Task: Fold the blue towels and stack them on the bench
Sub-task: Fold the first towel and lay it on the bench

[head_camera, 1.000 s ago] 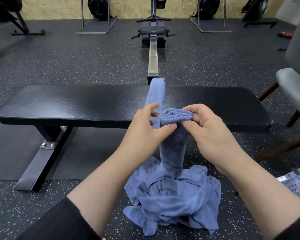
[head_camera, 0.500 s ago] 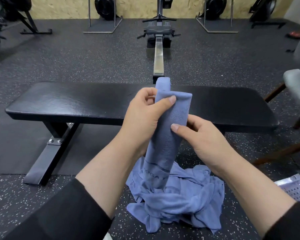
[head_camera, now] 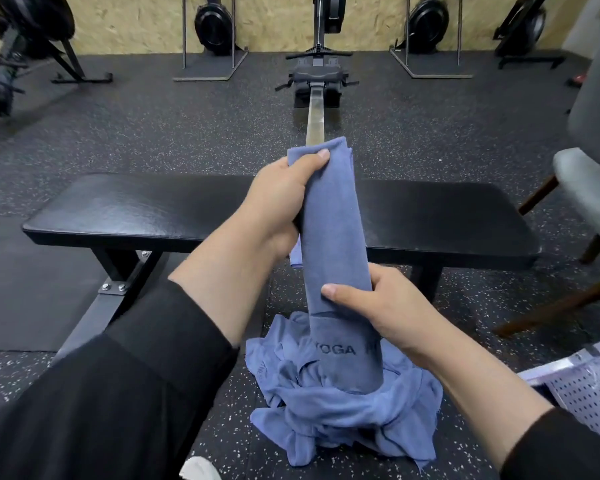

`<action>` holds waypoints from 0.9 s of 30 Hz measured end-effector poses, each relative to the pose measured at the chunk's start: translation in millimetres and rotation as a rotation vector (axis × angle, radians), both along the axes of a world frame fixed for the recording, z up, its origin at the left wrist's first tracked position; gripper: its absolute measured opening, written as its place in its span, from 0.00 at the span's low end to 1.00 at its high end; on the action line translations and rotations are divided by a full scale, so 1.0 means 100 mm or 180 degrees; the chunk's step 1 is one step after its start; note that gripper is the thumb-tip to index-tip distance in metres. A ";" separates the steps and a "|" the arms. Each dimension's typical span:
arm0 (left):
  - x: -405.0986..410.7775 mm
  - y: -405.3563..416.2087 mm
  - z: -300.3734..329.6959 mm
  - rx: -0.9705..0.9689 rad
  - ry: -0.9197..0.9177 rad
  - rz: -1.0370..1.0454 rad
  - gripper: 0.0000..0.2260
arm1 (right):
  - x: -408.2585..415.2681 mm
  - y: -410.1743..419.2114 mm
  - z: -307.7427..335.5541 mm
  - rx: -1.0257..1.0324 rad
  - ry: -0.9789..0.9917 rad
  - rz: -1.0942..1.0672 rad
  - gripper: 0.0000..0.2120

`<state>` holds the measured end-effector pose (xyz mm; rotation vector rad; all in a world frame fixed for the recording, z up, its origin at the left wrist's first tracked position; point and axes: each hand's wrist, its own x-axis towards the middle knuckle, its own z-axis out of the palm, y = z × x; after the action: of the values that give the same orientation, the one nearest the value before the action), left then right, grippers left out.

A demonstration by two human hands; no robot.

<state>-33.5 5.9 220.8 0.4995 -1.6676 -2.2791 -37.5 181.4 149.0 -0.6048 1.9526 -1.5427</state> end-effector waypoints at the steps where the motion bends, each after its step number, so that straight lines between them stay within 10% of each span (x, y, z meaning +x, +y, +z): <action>1: -0.06 -0.03 0.04 0.0028 -0.0016 -0.0006 0.04 | 0.01 0.03 0.00 -0.0071 -0.0095 -0.0043 0.06; 27: -1.97 0.02 -0.48 -0.0591 -0.1046 -0.0122 0.10 | -0.52 0.28 -0.47 -0.0574 -0.0989 -0.1360 0.06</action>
<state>-230.4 8.2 172.9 0.8405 -2.0333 -2.1266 -89.3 209.6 102.2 -0.0013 1.7868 -1.9513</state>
